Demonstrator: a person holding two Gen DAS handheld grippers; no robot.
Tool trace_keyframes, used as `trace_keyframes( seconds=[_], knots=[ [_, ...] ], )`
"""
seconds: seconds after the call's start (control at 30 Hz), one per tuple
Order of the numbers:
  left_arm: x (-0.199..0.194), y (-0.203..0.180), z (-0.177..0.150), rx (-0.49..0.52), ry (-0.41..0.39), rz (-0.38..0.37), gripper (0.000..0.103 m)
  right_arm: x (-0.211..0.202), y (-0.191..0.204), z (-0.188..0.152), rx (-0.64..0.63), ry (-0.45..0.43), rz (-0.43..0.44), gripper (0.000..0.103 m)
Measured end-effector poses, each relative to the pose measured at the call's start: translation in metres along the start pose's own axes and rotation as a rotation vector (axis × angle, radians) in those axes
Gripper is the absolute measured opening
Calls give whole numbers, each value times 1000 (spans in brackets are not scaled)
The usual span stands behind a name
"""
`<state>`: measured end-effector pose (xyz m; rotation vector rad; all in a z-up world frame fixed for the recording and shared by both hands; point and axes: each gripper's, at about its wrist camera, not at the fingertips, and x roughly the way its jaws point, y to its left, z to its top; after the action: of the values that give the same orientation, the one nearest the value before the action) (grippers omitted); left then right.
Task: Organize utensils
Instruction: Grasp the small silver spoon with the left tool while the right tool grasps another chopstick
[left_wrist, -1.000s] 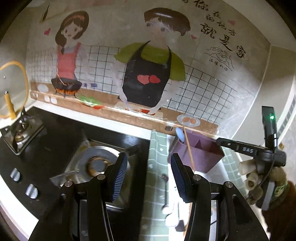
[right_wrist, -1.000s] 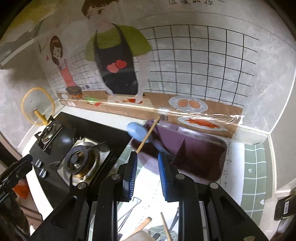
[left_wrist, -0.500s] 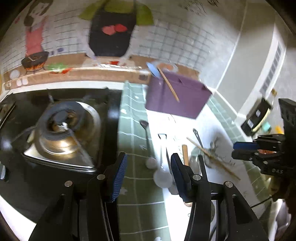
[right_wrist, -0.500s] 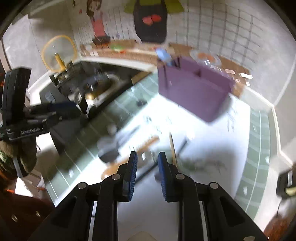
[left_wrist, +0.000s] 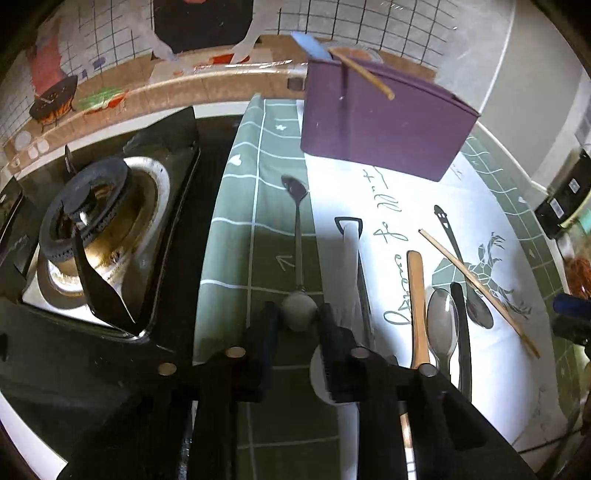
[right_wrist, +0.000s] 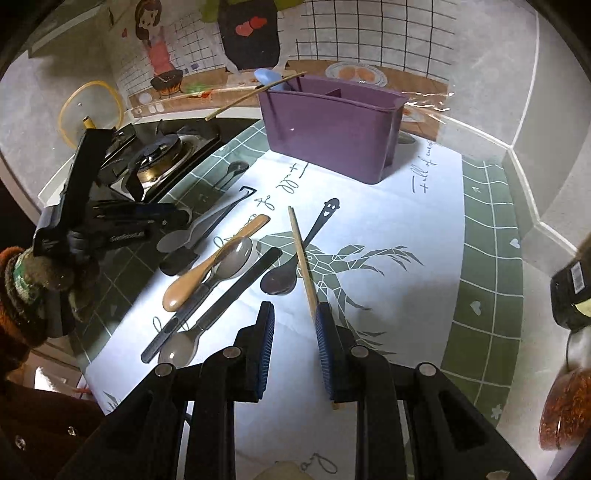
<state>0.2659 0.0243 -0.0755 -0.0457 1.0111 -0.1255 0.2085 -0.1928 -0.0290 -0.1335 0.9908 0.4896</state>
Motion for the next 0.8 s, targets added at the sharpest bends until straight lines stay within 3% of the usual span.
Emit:
trace_keyframes(
  seconds=[0.2, 0.43, 0.57, 0.6, 0.63, 0.67, 0.8],
  knots=[
    [-36, 0, 1, -51, -80, 5, 21, 20, 2, 9, -90, 35, 53, 22],
    [-96, 2, 2, -82, -181, 14, 21, 71, -12, 44, -51, 50, 68, 22],
    [-115, 6, 4, -91, -196, 2, 21, 95, -16, 51, -23, 126, 77, 22],
    [-120, 6, 5, -95, -200, -8, 21, 94, -15, 51, -30, 110, 73, 22],
    [-122, 7, 5, -96, -202, -11, 21, 94, -11, 50, -41, 123, 65, 21],
    [-125, 7, 5, -95, -206, -13, 21, 93, -7, 48, -54, 125, 53, 7],
    [-139, 8, 9, -100, -214, -63, 21, 74, 0, 36, -34, 103, 67, 6]
  ],
)
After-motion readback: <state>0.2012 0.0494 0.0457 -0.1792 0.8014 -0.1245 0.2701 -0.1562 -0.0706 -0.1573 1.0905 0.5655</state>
